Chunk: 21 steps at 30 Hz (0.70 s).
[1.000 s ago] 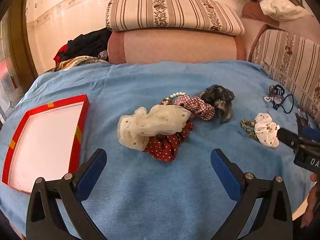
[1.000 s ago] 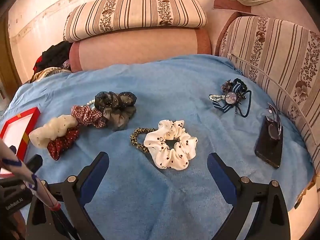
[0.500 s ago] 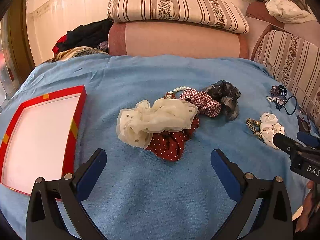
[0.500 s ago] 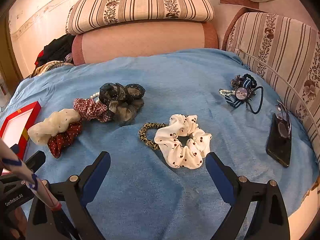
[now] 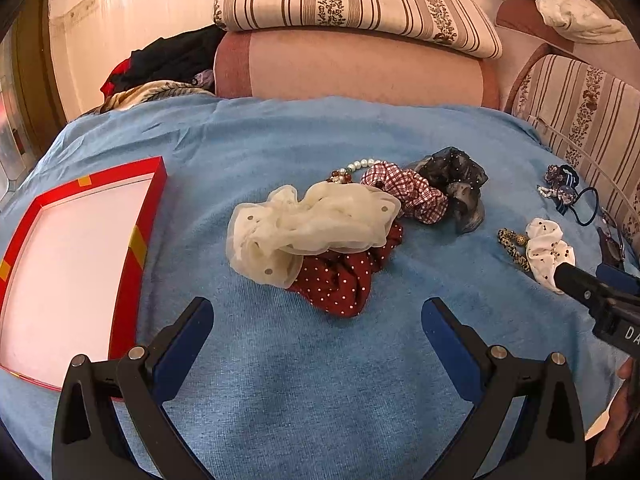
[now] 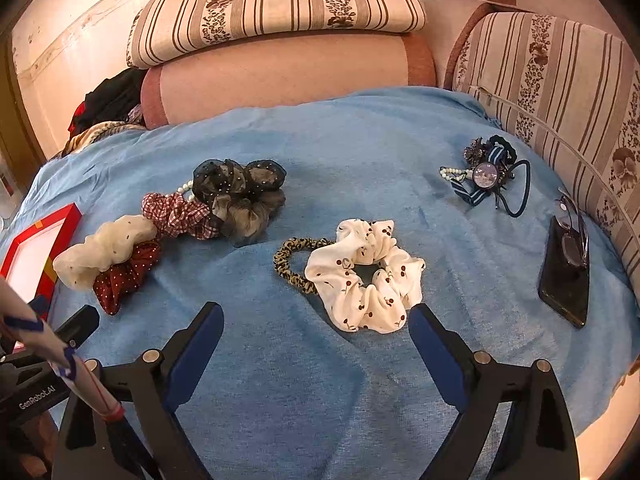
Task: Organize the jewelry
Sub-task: 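Move the left tool toward the cream chiffon scrunchie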
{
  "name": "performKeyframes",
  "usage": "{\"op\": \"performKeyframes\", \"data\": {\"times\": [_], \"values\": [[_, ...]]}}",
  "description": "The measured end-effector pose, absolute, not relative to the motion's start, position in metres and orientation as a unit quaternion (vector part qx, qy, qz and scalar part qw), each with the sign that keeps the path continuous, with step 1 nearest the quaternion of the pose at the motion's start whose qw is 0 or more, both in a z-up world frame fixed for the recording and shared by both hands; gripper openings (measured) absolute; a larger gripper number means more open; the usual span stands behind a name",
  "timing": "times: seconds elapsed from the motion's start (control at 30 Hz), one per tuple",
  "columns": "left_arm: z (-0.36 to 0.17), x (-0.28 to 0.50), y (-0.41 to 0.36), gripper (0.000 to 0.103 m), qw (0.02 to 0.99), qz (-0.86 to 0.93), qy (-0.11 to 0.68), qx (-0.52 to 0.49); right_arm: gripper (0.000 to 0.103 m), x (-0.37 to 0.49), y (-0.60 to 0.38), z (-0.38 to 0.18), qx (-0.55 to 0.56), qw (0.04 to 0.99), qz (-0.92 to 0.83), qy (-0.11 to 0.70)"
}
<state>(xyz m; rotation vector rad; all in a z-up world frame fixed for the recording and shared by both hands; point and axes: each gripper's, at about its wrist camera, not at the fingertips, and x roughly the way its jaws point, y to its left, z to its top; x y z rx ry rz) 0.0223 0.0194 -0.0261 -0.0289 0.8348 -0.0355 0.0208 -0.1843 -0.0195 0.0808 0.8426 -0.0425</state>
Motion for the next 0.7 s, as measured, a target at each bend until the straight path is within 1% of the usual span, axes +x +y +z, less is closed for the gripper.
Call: {"op": "performKeyframes", "data": {"times": [0.07, 0.13, 0.23, 0.27, 0.33, 0.4, 0.43, 0.47, 0.6, 0.7], "values": [[-0.023, 0.024, 0.024, 0.103, 0.915, -0.016, 0.403, -0.016, 0.086, 0.022, -0.19, -0.018, 0.053, 0.911, -0.015, 0.408], [-0.017, 0.027, 0.034, 0.103, 0.919, -0.015, 0.394, -0.025, 0.082, 0.023, -0.201, -0.015, 0.077, 0.911, -0.012, 0.406], [-0.009, 0.032, 0.055, 0.103, 0.921, -0.008, 0.387, -0.052, 0.079, 0.024, -0.219, -0.012, 0.109, 0.909, -0.022, 0.402], [-0.007, 0.032, 0.062, 0.103, 0.921, -0.007, 0.385, -0.063, 0.075, 0.024, -0.224, -0.011, 0.12, 0.908, -0.024, 0.4], [-0.005, 0.035, 0.075, 0.102, 0.918, -0.006, 0.386, -0.088, 0.071, 0.025, -0.235, -0.01, 0.144, 0.906, -0.023, 0.398], [-0.003, 0.036, 0.087, 0.092, 0.916, -0.004, 0.387, -0.104, 0.07, 0.026, -0.247, -0.011, 0.172, 0.901, -0.022, 0.398], [-0.002, 0.037, 0.092, 0.082, 0.915, -0.002, 0.387, -0.11, 0.07, 0.026, -0.25, -0.012, 0.182, 0.899, -0.021, 0.399], [-0.001, 0.037, 0.097, 0.075, 0.914, 0.0, 0.389, -0.116, 0.07, 0.027, -0.254, -0.014, 0.194, 0.895, -0.021, 0.4], [0.001, 0.038, 0.112, 0.074, 0.908, 0.004, 0.395, -0.136, 0.068, 0.03, -0.263, -0.021, 0.218, 0.887, -0.026, 0.406], [0.003, 0.039, 0.118, 0.068, 0.909, -0.003, 0.391, -0.142, 0.068, 0.032, -0.263, -0.023, 0.222, 0.885, -0.024, 0.408]]}}
